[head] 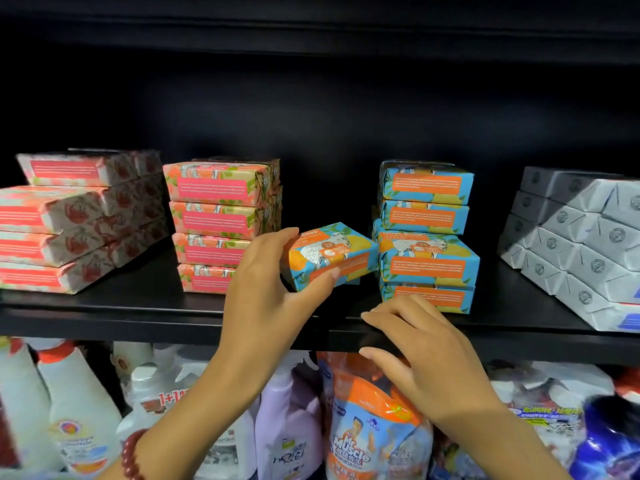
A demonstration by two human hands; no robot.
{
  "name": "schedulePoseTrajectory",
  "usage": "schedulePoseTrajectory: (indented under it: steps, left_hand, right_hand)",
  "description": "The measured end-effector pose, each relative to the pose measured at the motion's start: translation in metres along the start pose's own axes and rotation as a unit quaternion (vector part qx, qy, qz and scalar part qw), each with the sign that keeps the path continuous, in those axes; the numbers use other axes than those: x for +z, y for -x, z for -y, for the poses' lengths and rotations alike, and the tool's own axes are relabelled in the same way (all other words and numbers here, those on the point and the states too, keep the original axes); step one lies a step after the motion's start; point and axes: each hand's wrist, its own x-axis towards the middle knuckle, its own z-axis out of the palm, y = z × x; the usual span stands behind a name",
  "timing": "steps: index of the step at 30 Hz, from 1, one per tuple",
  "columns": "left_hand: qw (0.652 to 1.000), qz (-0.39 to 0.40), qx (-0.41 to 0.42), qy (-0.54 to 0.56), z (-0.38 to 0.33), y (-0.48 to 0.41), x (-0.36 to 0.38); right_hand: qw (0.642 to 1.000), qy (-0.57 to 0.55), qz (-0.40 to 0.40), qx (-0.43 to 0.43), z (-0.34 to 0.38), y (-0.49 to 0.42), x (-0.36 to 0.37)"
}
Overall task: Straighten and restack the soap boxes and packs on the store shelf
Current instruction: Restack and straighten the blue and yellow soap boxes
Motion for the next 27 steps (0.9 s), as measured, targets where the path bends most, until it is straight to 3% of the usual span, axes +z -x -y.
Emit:
schedulePoseTrajectory:
  steps: [10,16,22,27]
  left_hand:
    - [0.996,0.004,0.024,-0.084,0.002,-0.013,0.024]
    - [0.992,0.039,0.021,-0.122,0.007,-0.027,0.027]
    - [0.956,0.048,0.137,-0.255,0.006,-0.036,0.024]
    - [0.946,0.052,0.192,-0.257,0.007,-0.040,0.023]
  right_hand:
    - [0.995,0.078,0.063,-0.006,0.012,-0.008,-0.012]
    - [0.992,0.068,0.104,0.001,0.014,-0.012,-0.016]
    - [0.990,0.052,0.131,-0.005,0.010,-0.015,-0.016]
    - [0.987,0.061,0.148,-0.008,0.007,-0.016,-0.016]
